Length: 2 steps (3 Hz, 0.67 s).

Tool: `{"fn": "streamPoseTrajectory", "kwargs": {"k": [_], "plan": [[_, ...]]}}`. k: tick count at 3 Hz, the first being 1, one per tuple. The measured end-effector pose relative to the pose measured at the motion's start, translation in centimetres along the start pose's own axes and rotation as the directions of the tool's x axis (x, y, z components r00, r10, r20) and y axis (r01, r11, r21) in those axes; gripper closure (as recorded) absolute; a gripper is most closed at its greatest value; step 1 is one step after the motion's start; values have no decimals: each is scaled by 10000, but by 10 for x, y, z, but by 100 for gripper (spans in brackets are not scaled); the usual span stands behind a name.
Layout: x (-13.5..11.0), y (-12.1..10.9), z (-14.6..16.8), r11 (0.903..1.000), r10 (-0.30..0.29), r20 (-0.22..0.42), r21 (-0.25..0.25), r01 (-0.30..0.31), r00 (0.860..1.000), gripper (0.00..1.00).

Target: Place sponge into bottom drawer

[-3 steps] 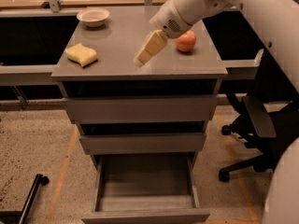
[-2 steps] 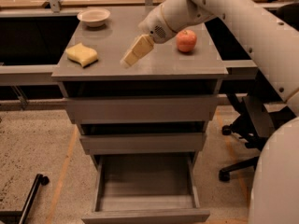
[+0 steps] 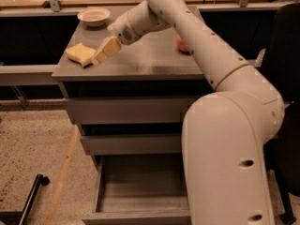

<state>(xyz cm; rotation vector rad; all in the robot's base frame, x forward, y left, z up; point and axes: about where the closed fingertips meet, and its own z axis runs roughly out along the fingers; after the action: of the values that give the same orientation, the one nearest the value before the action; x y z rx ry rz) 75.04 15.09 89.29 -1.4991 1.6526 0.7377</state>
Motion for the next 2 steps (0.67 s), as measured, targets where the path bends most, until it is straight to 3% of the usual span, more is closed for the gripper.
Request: {"fn": "streamPoseTrajectory", "kwargs": {"k": [1,2], "plan": [[-4,-3,1,10000,-38,91,47,38,10000,0],[2,2,-2,9988,455,120,149,-456,9989,0]]}}
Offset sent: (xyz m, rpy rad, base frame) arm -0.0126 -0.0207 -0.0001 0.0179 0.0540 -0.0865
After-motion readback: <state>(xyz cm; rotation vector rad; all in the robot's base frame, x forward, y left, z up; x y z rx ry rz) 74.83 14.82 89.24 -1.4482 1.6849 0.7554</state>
